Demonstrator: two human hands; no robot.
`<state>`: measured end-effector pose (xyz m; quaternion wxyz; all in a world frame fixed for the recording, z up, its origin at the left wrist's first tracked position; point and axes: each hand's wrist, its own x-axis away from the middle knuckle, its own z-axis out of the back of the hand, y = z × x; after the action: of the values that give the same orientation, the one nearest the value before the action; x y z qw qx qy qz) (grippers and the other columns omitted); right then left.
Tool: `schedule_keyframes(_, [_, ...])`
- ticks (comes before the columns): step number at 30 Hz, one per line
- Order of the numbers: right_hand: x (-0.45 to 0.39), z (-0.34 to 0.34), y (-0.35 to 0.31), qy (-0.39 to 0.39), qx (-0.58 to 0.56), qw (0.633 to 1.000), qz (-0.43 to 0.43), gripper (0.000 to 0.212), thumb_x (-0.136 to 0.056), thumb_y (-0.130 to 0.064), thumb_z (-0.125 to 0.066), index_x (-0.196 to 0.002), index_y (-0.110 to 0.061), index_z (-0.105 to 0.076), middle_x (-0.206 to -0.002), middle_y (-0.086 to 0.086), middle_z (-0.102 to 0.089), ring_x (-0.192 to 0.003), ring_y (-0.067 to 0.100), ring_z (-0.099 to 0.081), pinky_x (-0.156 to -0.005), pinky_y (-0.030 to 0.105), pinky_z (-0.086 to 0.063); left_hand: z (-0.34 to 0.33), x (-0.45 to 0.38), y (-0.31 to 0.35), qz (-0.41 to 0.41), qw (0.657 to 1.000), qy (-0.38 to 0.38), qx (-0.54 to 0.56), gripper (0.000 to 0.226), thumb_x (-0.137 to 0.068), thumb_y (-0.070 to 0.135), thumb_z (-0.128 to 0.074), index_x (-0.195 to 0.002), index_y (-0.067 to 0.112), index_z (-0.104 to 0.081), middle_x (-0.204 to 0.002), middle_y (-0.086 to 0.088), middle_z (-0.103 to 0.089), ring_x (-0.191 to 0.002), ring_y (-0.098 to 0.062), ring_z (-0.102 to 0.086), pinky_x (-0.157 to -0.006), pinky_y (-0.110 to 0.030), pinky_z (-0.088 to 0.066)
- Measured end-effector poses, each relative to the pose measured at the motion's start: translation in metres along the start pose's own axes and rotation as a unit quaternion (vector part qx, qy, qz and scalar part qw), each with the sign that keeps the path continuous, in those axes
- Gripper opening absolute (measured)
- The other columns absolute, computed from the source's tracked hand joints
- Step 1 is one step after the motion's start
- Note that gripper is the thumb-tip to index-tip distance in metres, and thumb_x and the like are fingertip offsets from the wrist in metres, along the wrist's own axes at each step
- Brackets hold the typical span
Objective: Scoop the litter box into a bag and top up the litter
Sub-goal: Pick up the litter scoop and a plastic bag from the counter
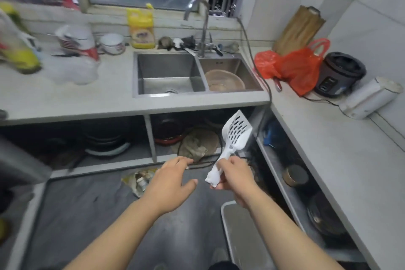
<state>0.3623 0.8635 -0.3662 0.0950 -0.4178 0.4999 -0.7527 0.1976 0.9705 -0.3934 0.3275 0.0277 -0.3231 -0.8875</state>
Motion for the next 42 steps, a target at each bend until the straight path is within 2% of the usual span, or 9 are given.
schedule_keyframes(9, [0.018, -0.098, -0.035, -0.134, 0.053, 0.989, 0.026, 0.013, -0.087, -0.007, -0.058, -0.097, 0.000, -0.057, -0.083, 0.016, -0.067, -0.063, 0.023, -0.067, -0.056, 0.034, -0.056, 0.057, 0.023, -0.028, 0.044, 0.993, 0.065, 0.093, 0.068, -0.089, 0.060, -0.060, -0.150, 0.034, -0.043, -0.150, 0.017, -0.045, -0.131, -0.006, -0.049, -0.103, -0.030, -0.046])
schedule_keyframes(12, [0.011, -0.115, -0.044, -0.149, 0.075, 0.985, 0.049, 0.014, -0.085, -0.011, -0.059, -0.096, -0.002, -0.060, -0.090, 0.016, -0.071, -0.076, 0.027, -0.072, -0.066, 0.046, -0.063, 0.067, 0.020, -0.032, 0.050, 0.990, 0.070, 0.112, 0.056, -0.089, 0.054, -0.060, -0.142, 0.039, -0.049, -0.138, 0.020, -0.053, -0.115, -0.002, -0.056, -0.090, -0.026, -0.050])
schedule_keyframes(16, [-0.006, -0.134, -0.050, -0.161, 0.091, 0.981, 0.055, 0.026, -0.085, -0.018, -0.064, -0.104, 0.000, -0.061, -0.098, 0.018, -0.074, -0.090, 0.030, -0.074, -0.072, 0.046, -0.063, 0.076, 0.010, -0.038, 0.086, 0.982, 0.083, 0.145, 0.042, -0.087, 0.048, -0.060, -0.129, 0.043, -0.054, -0.122, 0.022, -0.058, -0.102, -0.004, -0.062, -0.082, -0.032, -0.056])
schedule_keyframes(22, [-0.037, -0.155, -0.063, -0.234, 0.152, 0.957, 0.079, 0.026, -0.086, -0.030, -0.067, -0.097, -0.007, -0.061, -0.100, 0.017, -0.071, -0.078, 0.024, -0.071, -0.064, 0.041, -0.061, 0.088, -0.021, -0.051, 0.162, 0.970, 0.098, 0.155, 0.024, -0.090, 0.033, -0.059, -0.112, 0.034, -0.051, -0.100, 0.012, -0.066, -0.085, -0.008, -0.064, -0.067, -0.032, -0.053])
schedule_keyframes(26, [-0.064, -0.169, -0.073, -0.276, 0.184, 0.938, 0.100, 0.028, -0.087, -0.037, -0.068, -0.091, -0.010, -0.063, -0.090, 0.010, -0.071, -0.072, 0.018, -0.067, -0.064, 0.032, -0.058, 0.091, -0.038, -0.067, 0.222, 0.951, 0.111, 0.187, 0.020, -0.086, 0.022, -0.052, -0.104, 0.030, -0.047, -0.091, 0.004, -0.069, -0.080, -0.019, -0.067, -0.072, -0.047, -0.058])
schedule_keyframes(30, [-0.087, -0.185, -0.074, -0.311, 0.216, 0.920, 0.104, 0.028, -0.084, -0.042, -0.068, -0.089, -0.015, -0.067, -0.090, 0.010, -0.075, -0.086, 0.030, -0.072, -0.075, 0.044, -0.060, 0.093, -0.045, -0.079, 0.271, 0.925, 0.148, 0.223, 0.010, -0.095, 0.022, -0.053, -0.104, 0.022, -0.049, -0.091, 0.001, -0.069, -0.077, -0.020, -0.069, -0.066, -0.046, -0.060])
schedule_keyframes(33, [-0.100, -0.205, -0.077, -0.346, 0.225, 0.905, 0.101, 0.030, -0.084, -0.043, -0.067, -0.092, -0.014, -0.068, -0.082, 0.009, -0.076, -0.074, 0.024, -0.071, -0.079, 0.048, -0.059, 0.097, -0.043, -0.097, 0.304, 0.907, 0.181, 0.229, 0.009, -0.096, 0.030, -0.055, -0.104, 0.027, -0.051, -0.088, 0.002, -0.070, -0.074, -0.019, -0.069, -0.065, -0.048, -0.060])
schedule_keyframes(38, [-0.105, -0.246, -0.083, -0.361, 0.251, 0.892, 0.107, 0.028, -0.086, -0.041, -0.067, -0.090, -0.013, -0.067, -0.082, 0.007, -0.074, -0.072, 0.021, -0.069, -0.067, 0.037, -0.058, 0.118, -0.024, -0.130, 0.353, 0.877, 0.233, 0.228, 0.013, -0.095, 0.020, -0.058, -0.104, 0.026, -0.051, -0.087, -0.004, -0.065, -0.072, -0.025, -0.063, -0.062, -0.045, -0.054])
schedule_keyframes(42, [-0.108, -0.283, -0.086, -0.350, 0.286, 0.884, 0.118, 0.026, -0.085, -0.037, -0.067, -0.089, -0.012, -0.066, -0.080, 0.007, -0.074, -0.067, 0.017, -0.068, -0.064, 0.040, -0.060, 0.138, -0.009, -0.165, 0.384, 0.852, 0.264, 0.237, 0.017, -0.094, 0.018, -0.059, -0.105, 0.028, -0.051, -0.089, -0.005, -0.066, -0.077, -0.030, -0.065, -0.066, -0.049, -0.057])
